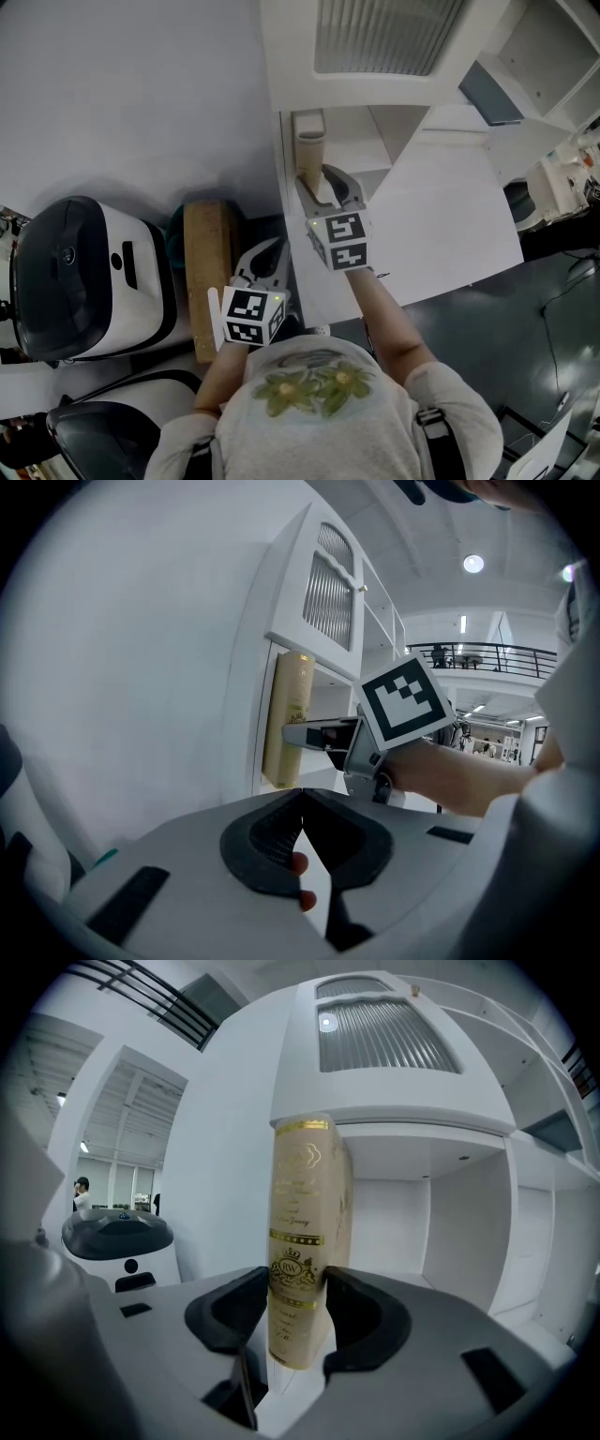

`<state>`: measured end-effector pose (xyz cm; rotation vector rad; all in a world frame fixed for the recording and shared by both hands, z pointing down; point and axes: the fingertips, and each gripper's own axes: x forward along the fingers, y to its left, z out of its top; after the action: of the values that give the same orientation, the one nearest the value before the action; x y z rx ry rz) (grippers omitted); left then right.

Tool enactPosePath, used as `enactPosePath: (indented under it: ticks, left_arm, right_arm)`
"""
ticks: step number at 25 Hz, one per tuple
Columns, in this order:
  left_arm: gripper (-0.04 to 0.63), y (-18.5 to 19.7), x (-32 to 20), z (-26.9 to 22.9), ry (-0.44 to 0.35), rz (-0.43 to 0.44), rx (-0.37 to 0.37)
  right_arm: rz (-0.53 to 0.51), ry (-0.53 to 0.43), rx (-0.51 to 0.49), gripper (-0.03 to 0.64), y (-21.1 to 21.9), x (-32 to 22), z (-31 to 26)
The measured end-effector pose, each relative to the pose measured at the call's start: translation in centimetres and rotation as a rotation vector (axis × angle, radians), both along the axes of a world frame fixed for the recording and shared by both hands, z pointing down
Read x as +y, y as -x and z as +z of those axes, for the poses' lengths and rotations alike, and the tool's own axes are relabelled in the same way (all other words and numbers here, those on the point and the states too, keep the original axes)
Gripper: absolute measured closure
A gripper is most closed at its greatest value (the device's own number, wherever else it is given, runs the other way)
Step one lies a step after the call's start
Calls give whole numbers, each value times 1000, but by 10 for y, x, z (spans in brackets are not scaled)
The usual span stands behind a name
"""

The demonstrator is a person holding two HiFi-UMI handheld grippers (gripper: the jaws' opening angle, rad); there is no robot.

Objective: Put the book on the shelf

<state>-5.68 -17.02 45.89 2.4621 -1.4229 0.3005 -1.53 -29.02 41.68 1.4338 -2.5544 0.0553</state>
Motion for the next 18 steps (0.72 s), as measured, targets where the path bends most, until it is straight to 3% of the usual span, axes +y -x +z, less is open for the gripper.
enactPosePath:
  ticks: [18]
  left_arm:
    - [568, 2, 6, 0, 0, -5, 8]
  right_arm:
    - [-75, 30, 8, 410, 3, -12, 1]
